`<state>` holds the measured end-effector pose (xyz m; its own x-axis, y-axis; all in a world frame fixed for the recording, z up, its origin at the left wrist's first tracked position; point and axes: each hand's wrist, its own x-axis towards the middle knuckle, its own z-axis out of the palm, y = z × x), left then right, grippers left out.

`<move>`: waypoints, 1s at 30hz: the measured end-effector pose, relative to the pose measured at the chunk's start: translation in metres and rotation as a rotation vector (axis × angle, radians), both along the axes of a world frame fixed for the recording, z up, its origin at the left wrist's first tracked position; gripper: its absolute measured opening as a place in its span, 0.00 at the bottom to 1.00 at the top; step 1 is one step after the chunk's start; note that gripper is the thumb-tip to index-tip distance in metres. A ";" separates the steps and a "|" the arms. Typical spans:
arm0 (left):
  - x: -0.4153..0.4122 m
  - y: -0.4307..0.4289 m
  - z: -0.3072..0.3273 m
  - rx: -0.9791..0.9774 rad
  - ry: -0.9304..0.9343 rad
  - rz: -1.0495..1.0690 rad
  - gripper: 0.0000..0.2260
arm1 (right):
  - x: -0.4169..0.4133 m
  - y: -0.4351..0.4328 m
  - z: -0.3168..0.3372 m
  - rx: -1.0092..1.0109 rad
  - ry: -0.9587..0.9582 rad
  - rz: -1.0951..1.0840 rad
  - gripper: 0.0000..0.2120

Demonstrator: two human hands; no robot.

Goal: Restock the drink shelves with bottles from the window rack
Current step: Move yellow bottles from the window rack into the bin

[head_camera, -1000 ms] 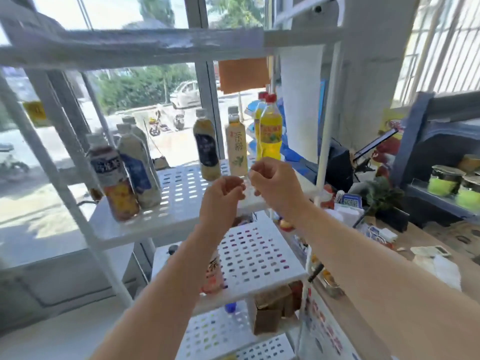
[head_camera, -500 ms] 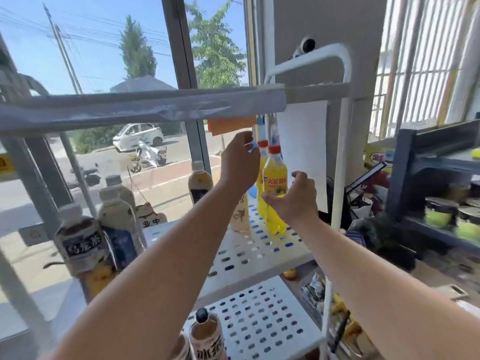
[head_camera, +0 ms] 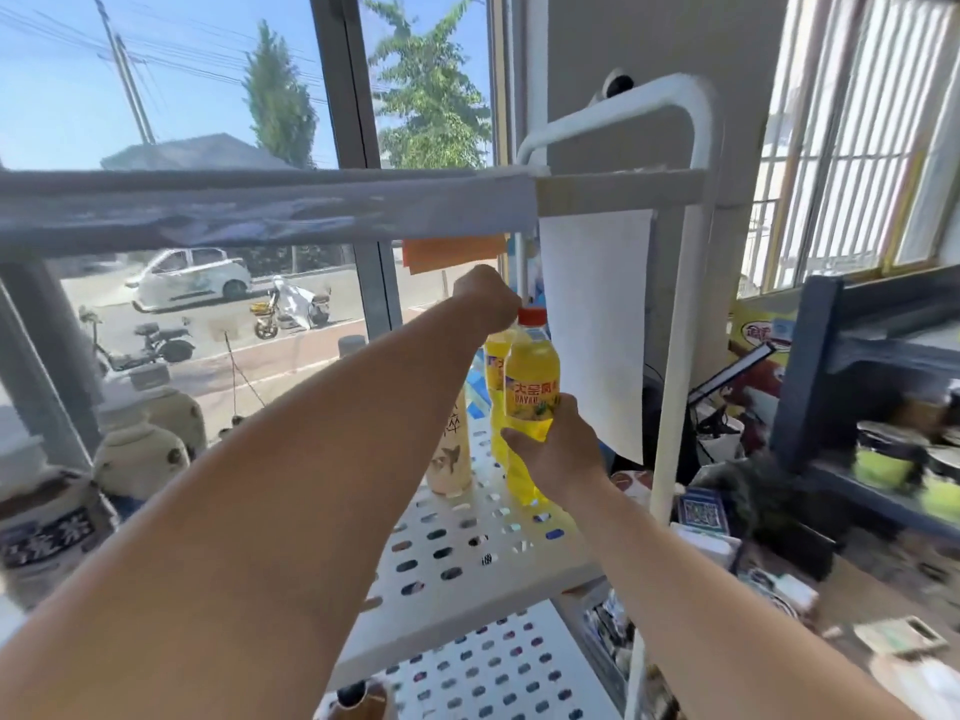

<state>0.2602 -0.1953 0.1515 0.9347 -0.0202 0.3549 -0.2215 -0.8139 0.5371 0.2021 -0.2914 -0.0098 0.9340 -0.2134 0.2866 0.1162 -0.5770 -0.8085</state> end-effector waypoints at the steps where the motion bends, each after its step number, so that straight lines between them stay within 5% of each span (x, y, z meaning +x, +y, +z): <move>1: 0.001 0.000 -0.003 0.007 -0.004 0.016 0.14 | -0.001 -0.001 0.000 -0.011 0.006 0.008 0.28; 10: -0.021 -0.002 -0.016 0.089 -0.148 0.014 0.08 | -0.029 -0.006 0.008 0.094 -0.055 0.076 0.28; 22: -0.138 -0.007 -0.027 -0.211 -0.260 -0.144 0.13 | -0.141 -0.083 0.010 -0.009 -0.123 0.264 0.22; 30: -0.212 -0.070 -0.078 -0.698 -0.252 -0.240 0.13 | -0.224 -0.157 -0.022 -0.062 -0.124 0.259 0.23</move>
<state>0.0486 -0.2657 0.0735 0.8227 0.0945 0.5606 -0.5319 -0.2201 0.8177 -0.0215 -0.4487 -0.0320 0.9119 0.0490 0.4074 0.3621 -0.5628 -0.7430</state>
